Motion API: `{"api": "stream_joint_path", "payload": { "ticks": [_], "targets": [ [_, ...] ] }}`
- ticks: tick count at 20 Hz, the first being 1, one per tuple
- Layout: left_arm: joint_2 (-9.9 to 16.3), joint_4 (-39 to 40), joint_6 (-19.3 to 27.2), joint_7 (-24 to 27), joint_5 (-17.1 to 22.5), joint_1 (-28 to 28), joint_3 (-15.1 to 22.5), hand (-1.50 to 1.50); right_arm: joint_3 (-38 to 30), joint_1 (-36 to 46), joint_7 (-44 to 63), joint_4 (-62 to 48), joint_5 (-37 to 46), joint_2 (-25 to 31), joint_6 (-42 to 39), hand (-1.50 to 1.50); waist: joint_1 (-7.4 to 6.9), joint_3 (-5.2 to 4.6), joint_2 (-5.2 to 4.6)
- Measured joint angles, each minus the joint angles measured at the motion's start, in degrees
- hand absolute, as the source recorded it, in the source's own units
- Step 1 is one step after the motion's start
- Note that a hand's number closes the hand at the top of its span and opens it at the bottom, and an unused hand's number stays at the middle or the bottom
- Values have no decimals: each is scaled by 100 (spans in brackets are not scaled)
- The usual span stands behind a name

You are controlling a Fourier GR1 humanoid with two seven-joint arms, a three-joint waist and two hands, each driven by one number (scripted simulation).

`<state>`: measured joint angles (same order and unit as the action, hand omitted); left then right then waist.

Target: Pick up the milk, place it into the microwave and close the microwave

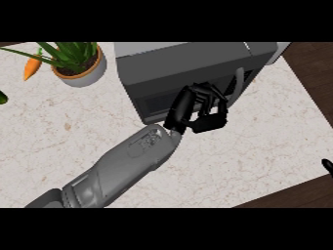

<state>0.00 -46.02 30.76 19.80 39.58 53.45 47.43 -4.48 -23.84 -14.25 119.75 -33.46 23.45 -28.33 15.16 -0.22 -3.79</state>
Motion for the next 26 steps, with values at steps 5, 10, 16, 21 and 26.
{"api": "stream_joint_path", "payload": {
  "ticks": [5, 10, 16, 21, 26],
  "targets": [
    [-2, -14, -2, 202, 346, -40, -65, 150, -23, 67, 84, 82, -165, 29, 40, -150, 52, 5, 1],
    [-2, -3, 79, 373, 572, -50, -63, 150, -33, 106, 147, 152, -294, 90, 12, -150, 91, 13, 2],
    [-3, 15, 193, 690, 760, -52, -9, 150, 9, 160, 218, 260, -443, 201, -111, -150, 121, 13, -26],
    [-3, 44, 273, 945, 891, -58, 22, 150, 34, 185, 268, 353, -562, 281, -194, -150, 161, 13, -42],
    [-4, 64, 338, 1155, 1019, -57, 47, 150, 52, 218, 314, 438, -672, 366, -274, -150, 193, 13, -60]
  ]
}}
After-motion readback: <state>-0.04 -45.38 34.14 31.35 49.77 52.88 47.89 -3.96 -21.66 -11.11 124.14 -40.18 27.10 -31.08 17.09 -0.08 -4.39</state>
